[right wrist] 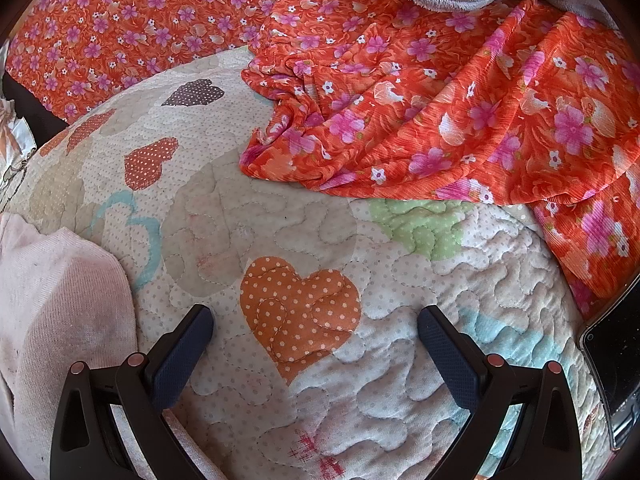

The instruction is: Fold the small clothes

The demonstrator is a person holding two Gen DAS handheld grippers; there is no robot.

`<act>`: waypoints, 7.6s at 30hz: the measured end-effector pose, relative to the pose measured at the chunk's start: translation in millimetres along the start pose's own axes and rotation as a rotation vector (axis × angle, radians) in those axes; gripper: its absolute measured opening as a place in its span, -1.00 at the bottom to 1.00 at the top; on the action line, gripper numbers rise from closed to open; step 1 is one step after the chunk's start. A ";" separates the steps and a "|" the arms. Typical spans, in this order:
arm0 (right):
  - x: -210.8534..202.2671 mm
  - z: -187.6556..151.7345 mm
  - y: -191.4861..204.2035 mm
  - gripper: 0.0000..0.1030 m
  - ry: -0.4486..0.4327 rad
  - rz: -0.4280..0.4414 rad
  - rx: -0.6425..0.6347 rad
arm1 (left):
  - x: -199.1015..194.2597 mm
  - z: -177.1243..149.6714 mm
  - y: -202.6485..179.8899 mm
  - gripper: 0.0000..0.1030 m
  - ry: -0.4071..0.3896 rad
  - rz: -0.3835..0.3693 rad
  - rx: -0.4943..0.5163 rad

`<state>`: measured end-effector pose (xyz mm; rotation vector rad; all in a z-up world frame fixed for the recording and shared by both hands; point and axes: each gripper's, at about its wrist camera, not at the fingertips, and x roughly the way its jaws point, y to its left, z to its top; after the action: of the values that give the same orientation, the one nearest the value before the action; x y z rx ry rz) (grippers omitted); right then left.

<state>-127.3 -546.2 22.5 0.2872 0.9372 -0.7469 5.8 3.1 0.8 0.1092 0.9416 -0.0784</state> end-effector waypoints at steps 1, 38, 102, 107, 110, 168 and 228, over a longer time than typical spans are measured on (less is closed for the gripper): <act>0.0 0.0 0.0 1.00 0.000 0.000 0.000 | 0.3 0.3 0.0 1.00 0.003 0.001 -0.001; 0.0 0.0 0.0 1.00 0.000 0.000 0.000 | -1.4 1.7 -1.0 1.00 0.026 0.012 -0.004; -124.7 -29.8 26.5 0.29 -0.113 0.345 0.204 | -62.4 45.5 225.3 -0.23 -0.125 0.239 -0.402; -106.5 -38.5 -26.3 0.29 -0.050 0.297 0.314 | -76.8 53.5 163.4 0.05 -0.113 0.037 -0.340; -92.4 -45.3 -35.7 0.29 0.015 0.281 0.309 | -83.0 59.3 121.5 0.21 -0.074 -0.107 -0.298; -110.4 56.4 -13.9 -0.80 -0.136 0.194 0.316 | -36.4 63.6 129.5 0.30 0.014 -0.260 -0.399; -267.3 -235.8 628.3 -0.14 0.306 1.200 -0.909 | -150.5 -7.3 391.2 0.48 -0.350 0.295 -1.074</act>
<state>61.0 150.8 48.0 0.1052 1.0841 0.8464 -43.4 394.9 141.6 -0.7374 0.5128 0.6610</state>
